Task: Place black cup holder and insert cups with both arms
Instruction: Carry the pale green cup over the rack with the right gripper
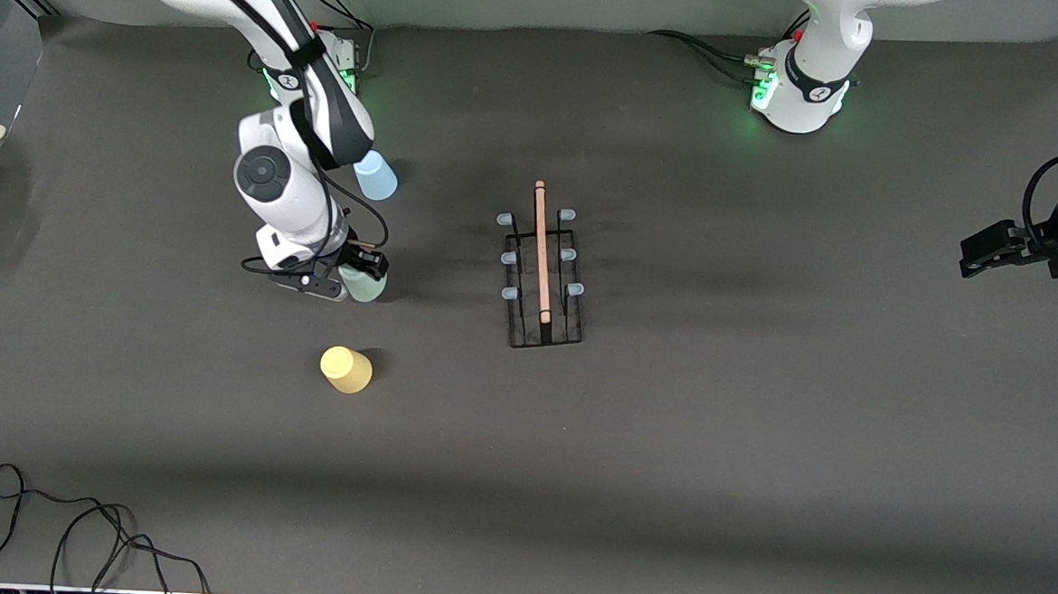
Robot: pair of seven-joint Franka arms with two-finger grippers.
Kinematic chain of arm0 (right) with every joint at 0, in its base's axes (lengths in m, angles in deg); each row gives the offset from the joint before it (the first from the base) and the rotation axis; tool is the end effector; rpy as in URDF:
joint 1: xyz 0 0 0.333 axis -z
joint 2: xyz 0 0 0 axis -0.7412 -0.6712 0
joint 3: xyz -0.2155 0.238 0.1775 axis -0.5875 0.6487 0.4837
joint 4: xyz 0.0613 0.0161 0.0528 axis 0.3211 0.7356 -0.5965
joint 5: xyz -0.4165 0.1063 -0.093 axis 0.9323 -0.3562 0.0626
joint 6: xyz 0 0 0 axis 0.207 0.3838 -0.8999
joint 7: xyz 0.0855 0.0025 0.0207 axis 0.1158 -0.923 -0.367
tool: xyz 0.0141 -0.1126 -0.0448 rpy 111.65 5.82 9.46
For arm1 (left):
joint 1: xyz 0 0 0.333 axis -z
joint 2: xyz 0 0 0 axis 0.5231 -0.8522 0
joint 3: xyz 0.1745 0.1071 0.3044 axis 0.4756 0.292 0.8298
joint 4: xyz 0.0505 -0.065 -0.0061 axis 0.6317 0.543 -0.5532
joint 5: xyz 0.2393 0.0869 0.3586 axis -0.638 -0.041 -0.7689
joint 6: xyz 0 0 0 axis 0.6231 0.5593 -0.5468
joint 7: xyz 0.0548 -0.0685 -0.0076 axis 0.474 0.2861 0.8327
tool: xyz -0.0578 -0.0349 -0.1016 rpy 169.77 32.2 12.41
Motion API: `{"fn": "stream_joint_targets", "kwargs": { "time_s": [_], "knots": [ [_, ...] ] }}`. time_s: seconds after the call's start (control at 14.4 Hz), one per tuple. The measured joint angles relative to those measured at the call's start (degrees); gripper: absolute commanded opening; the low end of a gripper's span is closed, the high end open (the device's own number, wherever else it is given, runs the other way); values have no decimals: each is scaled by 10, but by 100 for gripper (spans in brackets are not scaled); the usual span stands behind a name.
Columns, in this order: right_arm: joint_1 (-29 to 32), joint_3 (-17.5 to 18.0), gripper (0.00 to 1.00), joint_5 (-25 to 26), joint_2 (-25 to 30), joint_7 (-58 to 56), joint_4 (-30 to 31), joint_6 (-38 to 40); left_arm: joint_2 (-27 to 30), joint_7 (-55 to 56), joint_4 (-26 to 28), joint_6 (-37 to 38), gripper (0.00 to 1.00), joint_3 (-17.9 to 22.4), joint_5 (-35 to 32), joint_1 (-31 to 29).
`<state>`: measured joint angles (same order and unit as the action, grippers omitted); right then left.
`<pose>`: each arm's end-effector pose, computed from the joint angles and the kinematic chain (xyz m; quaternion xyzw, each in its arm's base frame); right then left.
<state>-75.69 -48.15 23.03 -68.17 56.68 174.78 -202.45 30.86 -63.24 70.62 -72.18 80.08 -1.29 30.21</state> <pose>0.5042 0.2121 0.2801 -0.9889 0.1439 0.0362 0.0040 0.6201 -0.0049 0.6437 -0.9997 -0.0086 0.0143 0.0202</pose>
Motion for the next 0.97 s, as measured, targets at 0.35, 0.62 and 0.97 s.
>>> {"fn": "stream_joint_targets", "kwargs": {
  "time_s": [0.35, 0.62, 0.97],
  "knots": [
    [-82, 6, 5, 0, 33, 159, -114, 144, 0, 2, -3, 0, 100, 0, 6, 0],
    [-156, 9, 5, -1, 19, 261, -141, 144, -6, 3, -2, -4, 100, 1, 9, 0],
    [-224, 9, 5, -1, -9, 346, -150, 109, -7, 3, -3, -9, 100, 0, 9, 0]
  ]
}}
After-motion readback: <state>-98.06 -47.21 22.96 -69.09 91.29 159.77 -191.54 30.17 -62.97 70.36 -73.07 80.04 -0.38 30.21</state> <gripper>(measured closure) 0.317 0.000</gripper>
